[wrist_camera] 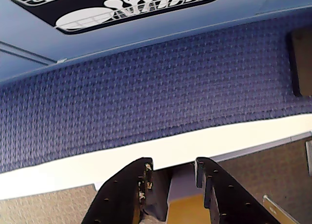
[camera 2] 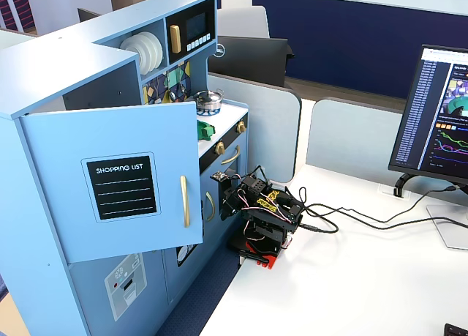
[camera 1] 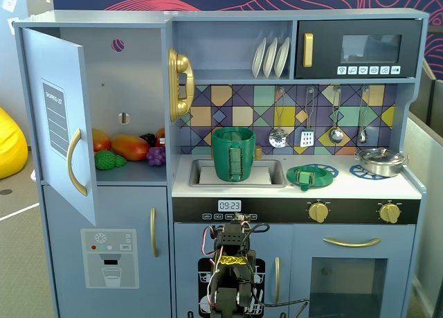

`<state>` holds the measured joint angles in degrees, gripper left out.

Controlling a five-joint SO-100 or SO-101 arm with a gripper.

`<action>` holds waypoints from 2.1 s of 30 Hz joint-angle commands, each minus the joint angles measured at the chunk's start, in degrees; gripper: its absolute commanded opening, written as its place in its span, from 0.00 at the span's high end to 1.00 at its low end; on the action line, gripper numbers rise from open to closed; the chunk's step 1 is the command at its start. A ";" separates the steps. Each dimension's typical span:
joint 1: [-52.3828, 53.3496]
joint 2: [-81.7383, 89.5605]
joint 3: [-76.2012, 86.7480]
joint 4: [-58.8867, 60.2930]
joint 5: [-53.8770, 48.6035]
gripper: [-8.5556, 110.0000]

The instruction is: Pick up the lid from the counter and put it on the green recipient

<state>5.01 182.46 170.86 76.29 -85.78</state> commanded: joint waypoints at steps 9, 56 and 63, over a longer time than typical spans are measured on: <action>18.11 -22.50 -29.53 -30.06 -9.76 0.93; 29.09 -63.02 -51.33 -82.79 -9.84 0.59; 29.18 -69.87 -57.48 -82.79 -9.76 0.59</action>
<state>34.80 113.91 119.71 -4.48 -95.01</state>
